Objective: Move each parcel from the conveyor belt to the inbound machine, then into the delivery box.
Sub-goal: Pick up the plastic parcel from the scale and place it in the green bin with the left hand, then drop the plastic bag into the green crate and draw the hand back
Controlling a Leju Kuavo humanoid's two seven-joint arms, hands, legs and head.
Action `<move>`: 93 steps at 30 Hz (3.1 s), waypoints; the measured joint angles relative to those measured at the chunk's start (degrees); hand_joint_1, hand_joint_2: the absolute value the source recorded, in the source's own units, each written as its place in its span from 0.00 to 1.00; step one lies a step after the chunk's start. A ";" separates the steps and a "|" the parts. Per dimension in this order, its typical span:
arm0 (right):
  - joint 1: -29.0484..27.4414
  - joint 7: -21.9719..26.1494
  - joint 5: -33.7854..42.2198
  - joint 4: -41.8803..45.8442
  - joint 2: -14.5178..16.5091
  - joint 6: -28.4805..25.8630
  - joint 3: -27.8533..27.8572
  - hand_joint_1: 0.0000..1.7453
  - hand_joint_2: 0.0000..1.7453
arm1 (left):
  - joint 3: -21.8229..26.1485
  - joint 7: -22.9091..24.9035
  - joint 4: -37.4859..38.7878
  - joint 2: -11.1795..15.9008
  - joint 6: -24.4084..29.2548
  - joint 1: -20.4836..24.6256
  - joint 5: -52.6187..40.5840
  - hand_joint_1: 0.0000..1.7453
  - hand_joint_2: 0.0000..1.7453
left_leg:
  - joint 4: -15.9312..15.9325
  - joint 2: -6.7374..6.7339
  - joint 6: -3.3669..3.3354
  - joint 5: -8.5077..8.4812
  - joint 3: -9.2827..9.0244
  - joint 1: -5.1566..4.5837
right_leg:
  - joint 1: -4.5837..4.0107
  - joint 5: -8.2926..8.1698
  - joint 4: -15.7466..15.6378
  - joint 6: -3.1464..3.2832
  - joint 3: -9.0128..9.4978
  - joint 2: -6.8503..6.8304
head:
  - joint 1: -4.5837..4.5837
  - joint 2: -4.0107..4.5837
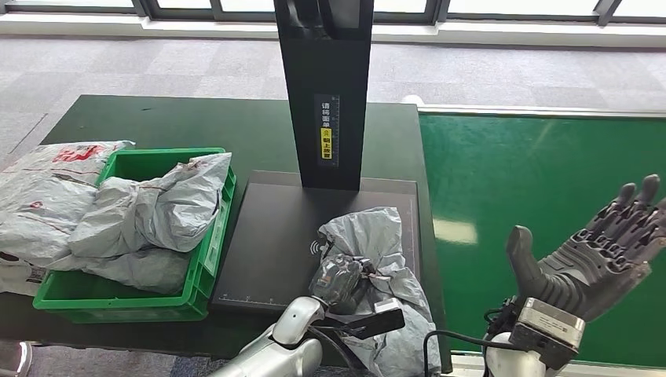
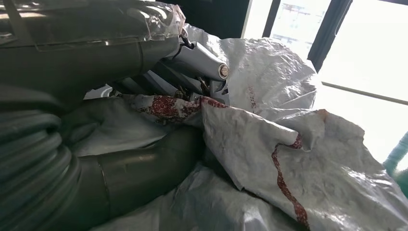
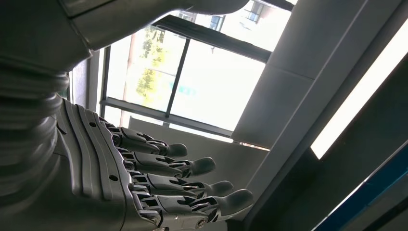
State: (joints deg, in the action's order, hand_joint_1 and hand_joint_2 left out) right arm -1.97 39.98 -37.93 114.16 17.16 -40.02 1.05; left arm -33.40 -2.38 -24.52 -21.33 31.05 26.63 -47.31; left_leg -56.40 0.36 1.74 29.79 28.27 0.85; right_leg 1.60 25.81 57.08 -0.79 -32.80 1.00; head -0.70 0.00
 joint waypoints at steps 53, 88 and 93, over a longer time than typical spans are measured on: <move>-0.35 0.00 0.93 0.02 0.02 -0.02 1.88 0.00 1.00 | 52.14 -19.22 -63.19 3.41 9.12 -15.20 -15.75 1.00 1.00 | 0.02 -0.09 0.04 -0.04 -0.19 0.05 | -0.04 0.02 0.05 0.03 -0.19 0.12 | 0.00 0.00; -0.31 0.00 0.99 -0.50 0.04 -0.02 1.81 0.00 1.00 | 87.03 -37.74 -46.34 1.69 9.12 -2.81 -6.56 0.00 1.00 | 0.01 -0.05 0.07 -0.07 -0.34 0.06 | -0.05 0.00 0.06 0.04 -0.21 0.09 | 0.00 0.00; -0.32 0.00 0.98 -1.01 0.04 -0.02 1.83 0.00 1.00 | 86.68 -37.79 -47.81 1.57 9.12 -3.67 -3.53 0.00 1.00 | 0.01 -0.06 0.07 -0.07 -0.36 0.05 | -0.05 0.00 0.06 0.04 -0.22 0.10 | 0.00 0.00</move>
State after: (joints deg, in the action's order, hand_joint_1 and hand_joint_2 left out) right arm -2.29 39.98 -36.95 113.15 17.20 -40.04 2.88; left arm 53.28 -40.17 -72.33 -19.76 40.17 22.97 -50.83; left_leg -56.39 0.30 1.81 29.72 27.91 0.90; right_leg 1.55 25.80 57.13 -0.74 -33.02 1.10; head -0.70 0.00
